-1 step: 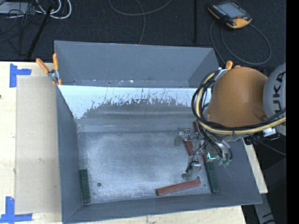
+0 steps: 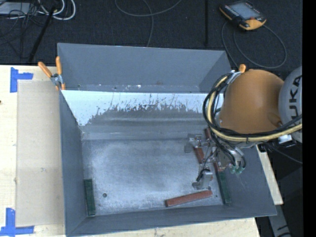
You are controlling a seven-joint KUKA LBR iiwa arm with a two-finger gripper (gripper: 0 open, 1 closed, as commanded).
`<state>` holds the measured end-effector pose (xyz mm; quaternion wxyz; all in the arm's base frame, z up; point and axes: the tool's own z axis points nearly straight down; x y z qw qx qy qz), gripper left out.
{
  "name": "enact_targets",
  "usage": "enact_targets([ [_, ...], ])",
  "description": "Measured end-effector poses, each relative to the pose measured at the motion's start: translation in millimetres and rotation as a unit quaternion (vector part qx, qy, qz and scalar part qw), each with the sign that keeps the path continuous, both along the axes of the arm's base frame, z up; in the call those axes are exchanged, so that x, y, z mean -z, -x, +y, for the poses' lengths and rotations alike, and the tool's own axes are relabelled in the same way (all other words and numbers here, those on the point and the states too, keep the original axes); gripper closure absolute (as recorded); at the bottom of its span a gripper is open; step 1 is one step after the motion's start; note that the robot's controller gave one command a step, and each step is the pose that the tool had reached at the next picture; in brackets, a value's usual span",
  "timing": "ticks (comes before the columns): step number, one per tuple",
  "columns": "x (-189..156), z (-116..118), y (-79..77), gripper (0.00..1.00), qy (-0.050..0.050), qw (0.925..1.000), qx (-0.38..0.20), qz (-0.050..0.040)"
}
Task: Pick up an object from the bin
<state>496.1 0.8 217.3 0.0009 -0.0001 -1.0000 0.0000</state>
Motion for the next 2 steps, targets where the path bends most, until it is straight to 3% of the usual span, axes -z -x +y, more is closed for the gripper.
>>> enact_targets([
  [1, 40, -21, 16.8, 0.0, 0.0, 0.9936, -0.113, -0.0027],
  [2, 62, -32, 27.0, 0.0, -0.001, 0.9877, -0.156, 0.0013],
])
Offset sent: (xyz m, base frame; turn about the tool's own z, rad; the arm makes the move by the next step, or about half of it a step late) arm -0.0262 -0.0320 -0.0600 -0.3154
